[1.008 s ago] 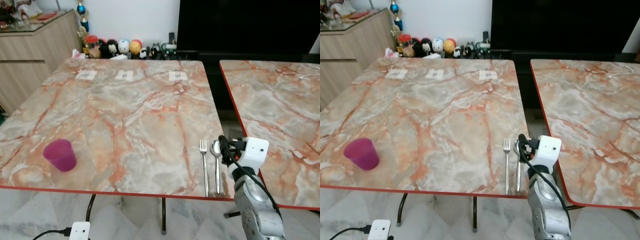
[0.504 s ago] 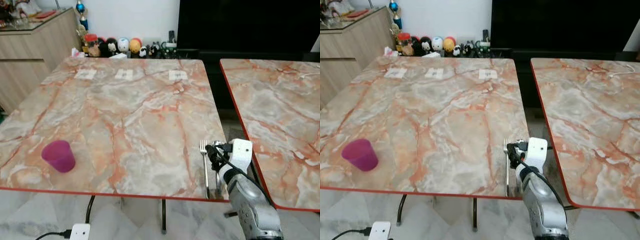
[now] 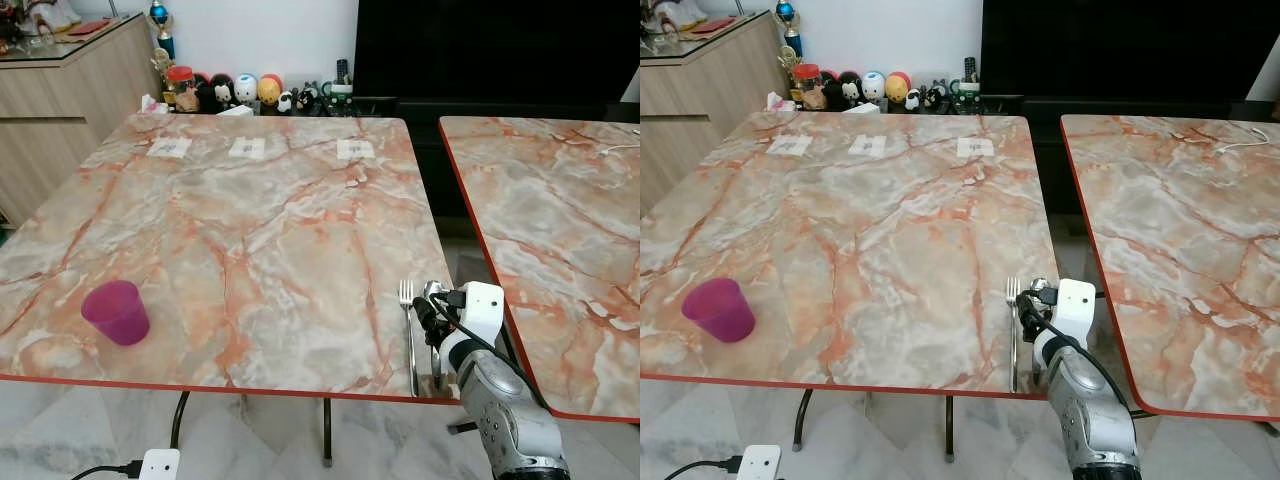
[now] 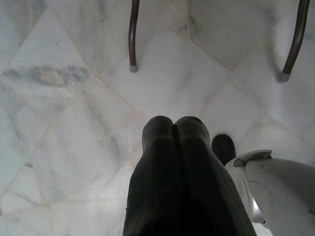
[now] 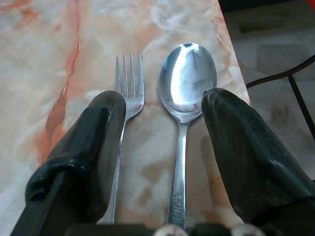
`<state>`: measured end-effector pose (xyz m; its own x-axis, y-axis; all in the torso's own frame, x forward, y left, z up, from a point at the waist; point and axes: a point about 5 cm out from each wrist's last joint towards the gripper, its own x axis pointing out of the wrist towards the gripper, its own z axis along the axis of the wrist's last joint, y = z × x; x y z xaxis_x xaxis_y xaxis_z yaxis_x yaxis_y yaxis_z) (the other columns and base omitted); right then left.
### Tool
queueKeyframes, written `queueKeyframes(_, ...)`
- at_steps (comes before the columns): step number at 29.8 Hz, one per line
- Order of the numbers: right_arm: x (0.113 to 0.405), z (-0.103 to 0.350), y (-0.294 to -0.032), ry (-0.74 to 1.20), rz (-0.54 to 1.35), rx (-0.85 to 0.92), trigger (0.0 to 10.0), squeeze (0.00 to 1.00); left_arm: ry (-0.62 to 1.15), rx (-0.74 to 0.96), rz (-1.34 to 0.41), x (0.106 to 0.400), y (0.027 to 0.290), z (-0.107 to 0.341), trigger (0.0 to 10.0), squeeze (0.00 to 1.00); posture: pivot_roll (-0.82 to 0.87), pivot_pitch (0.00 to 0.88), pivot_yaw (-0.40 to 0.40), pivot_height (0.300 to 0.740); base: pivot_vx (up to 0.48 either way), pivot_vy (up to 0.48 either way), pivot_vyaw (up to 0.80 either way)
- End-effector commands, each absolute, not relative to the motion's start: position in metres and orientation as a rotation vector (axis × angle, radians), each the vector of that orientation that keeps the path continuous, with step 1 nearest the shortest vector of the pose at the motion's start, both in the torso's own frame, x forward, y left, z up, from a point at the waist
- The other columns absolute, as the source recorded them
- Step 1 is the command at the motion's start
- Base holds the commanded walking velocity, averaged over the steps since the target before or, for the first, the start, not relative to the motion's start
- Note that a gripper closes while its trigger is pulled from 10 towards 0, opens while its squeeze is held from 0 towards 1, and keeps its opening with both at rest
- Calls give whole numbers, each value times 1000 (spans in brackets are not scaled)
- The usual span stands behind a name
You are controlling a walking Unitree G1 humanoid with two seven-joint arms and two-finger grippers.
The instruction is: Setting the table
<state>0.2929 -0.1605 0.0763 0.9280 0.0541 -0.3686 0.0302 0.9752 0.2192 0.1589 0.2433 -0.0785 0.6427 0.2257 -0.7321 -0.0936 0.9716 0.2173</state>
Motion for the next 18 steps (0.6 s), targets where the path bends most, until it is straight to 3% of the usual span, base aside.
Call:
queueKeyframes(1,293,73,-161,412,14,229,10000,0,886,169,182,153,246,-81,10000,0,-5,7,-2,740,0,0,0)
queueKeyframes(18,291,63,-164,454,-9,238,10000,0,896,170,182,151,246,-82,10000,0,-1,6,-2,740,0,0,0)
